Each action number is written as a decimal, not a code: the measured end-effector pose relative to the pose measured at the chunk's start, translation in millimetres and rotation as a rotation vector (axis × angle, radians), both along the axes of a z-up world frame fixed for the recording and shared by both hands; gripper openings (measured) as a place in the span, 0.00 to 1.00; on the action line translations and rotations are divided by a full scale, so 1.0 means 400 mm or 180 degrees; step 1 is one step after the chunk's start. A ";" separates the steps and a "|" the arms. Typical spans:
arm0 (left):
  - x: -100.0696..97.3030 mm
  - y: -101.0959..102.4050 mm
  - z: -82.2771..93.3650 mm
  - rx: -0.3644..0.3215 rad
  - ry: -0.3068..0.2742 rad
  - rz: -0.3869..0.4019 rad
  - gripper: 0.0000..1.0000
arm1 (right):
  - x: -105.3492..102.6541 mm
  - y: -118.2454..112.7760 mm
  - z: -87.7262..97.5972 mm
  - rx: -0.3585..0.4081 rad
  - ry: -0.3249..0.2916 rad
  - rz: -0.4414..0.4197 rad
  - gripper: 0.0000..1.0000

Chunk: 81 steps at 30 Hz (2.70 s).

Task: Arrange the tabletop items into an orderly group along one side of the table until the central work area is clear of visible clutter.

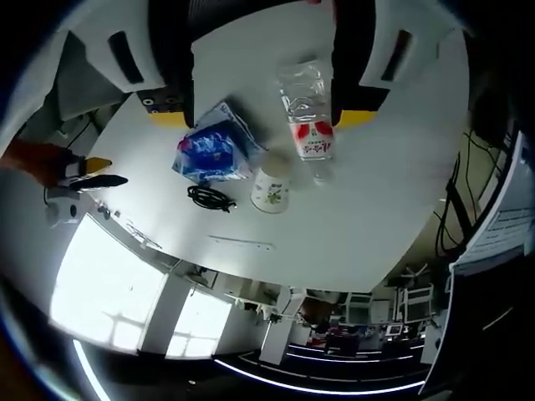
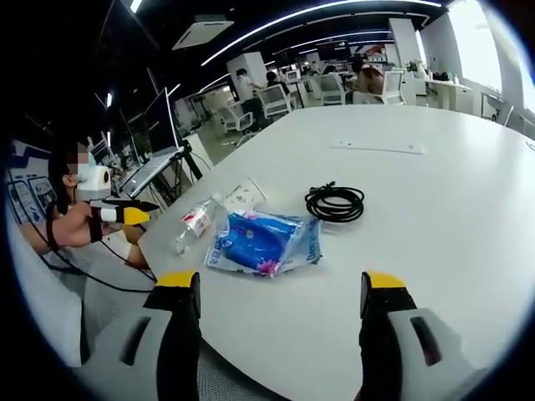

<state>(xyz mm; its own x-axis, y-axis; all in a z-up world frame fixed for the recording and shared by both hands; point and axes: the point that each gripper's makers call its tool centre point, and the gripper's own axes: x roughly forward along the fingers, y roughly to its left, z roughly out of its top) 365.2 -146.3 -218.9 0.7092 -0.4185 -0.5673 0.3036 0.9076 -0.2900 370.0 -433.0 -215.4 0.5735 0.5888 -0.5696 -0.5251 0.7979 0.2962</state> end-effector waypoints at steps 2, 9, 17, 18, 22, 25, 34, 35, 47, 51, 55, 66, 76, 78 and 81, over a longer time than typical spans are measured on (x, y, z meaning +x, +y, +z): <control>0.004 0.002 -0.006 0.0001 0.0005 0.0018 0.66 | 0.000 0.000 0.001 -0.0001 -0.0003 0.0006 0.78; 0.023 0.005 -0.030 0.0034 0.0041 0.0027 0.65 | -0.008 -0.006 0.009 -0.0035 -0.0007 0.0025 0.78; 0.060 0.030 -0.064 0.0127 0.0170 0.0151 0.63 | -0.019 -0.025 0.013 -0.0064 -0.0006 -0.0014 0.78; 0.069 0.033 -0.070 0.0128 0.0179 0.0170 0.64 | -0.020 -0.027 0.012 -0.0065 -0.0003 -0.0019 0.78; 0.086 0.041 -0.094 0.0245 0.0281 0.0216 0.62 | -0.025 -0.038 0.012 -0.0087 0.0008 -0.0034 0.78; 0.102 0.041 -0.108 0.0246 0.0329 0.0245 0.61 | -0.029 -0.046 0.013 -0.0097 0.0018 -0.0059 0.78; 0.137 0.036 -0.153 0.0383 0.0478 0.0203 0.59 | -0.047 -0.059 0.004 -0.0119 0.0066 -0.0104 0.77; 0.141 0.038 -0.157 0.0418 0.0482 0.0207 0.58 | -0.049 -0.059 0.002 -0.0120 0.0072 -0.0107 0.77; 0.184 0.042 -0.207 0.0607 0.0708 0.0115 0.56 | -0.061 -0.073 -0.010 -0.0130 0.0116 -0.0193 0.77; 0.187 0.041 -0.215 0.0644 0.0802 0.0105 0.55 | -0.058 -0.075 -0.010 -0.0118 0.0116 -0.0228 0.77; 0.177 0.030 -0.233 0.0636 0.1008 0.0058 0.55 | -0.056 -0.075 -0.013 -0.0123 0.0120 -0.0243 0.77; 0.180 0.032 -0.241 0.0700 0.1265 0.0091 0.50 | -0.045 -0.062 -0.017 -0.0102 0.0132 -0.0231 0.77; 0.186 0.025 -0.233 0.0478 0.1254 0.0328 0.41 | -0.041 -0.066 -0.014 -0.0113 0.0128 -0.0230 0.76; 0.184 0.025 -0.228 0.0468 0.1246 0.0327 0.39 | -0.042 -0.069 -0.017 -0.0105 0.0134 -0.0244 0.76; 0.184 0.026 -0.226 0.0481 0.1230 0.0338 0.38 | -0.047 -0.069 -0.017 -0.0111 0.0137 -0.0233 0.76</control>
